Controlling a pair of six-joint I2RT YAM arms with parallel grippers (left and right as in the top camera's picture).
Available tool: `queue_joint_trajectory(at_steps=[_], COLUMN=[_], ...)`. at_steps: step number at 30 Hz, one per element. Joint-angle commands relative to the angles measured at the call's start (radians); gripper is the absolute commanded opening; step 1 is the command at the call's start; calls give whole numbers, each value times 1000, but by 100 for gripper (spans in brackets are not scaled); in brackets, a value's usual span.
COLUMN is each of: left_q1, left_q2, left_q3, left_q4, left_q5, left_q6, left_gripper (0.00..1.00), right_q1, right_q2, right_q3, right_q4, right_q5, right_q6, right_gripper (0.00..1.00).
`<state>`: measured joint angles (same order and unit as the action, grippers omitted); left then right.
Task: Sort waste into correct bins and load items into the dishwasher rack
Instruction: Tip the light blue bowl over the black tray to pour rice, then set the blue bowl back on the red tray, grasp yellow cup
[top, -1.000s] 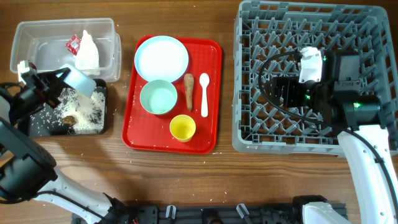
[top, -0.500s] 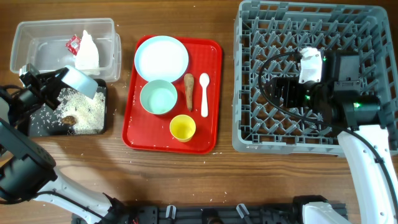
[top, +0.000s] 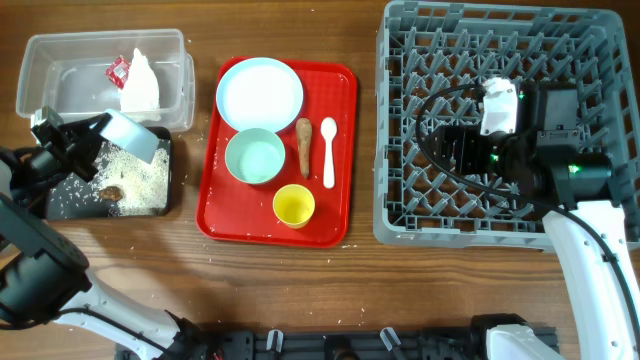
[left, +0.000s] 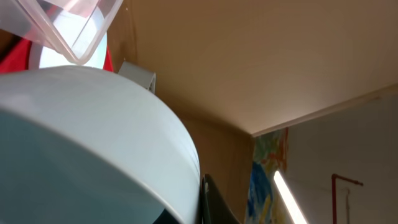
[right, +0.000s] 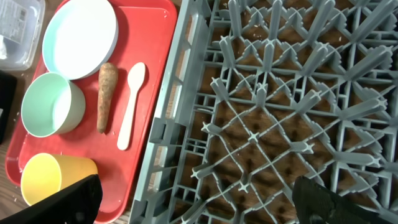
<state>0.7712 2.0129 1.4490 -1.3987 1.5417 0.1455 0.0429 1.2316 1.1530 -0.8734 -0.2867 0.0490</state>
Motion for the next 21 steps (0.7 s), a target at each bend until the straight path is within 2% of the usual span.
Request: queue_joint_trajectory(at_steps=[1, 3, 5, 10, 13, 16, 21], left_q1=[6, 6, -5, -144, -309, -489, -758], left_q2=[-111, -149, -208, -341, -429, -462, -462], left_q3=[9, 9, 9, 9, 9, 9, -69], left_q4=[-63, -53, -51, -72, -33, 8, 74], left_q5=[-33, -80, -216, -551, -750, -1043, -1244], left_q6=[165, 166, 220, 206, 57, -163, -352], left_gripper=[4, 4, 4, 4, 4, 4, 4], right_q1=[-1, -1, -1, -1, -1, -1, -1], right_q2=[8, 8, 8, 8, 8, 8, 8], right_q3=[18, 18, 18, 18, 18, 18, 18], right_q4=[7, 5, 5, 0, -6, -7, -10], right_q5=[9, 9, 8, -2, -2, -2, -2], right_q6=[11, 11, 11, 20, 30, 29, 29], right_gripper=[99, 99, 99, 99, 99, 99, 99])
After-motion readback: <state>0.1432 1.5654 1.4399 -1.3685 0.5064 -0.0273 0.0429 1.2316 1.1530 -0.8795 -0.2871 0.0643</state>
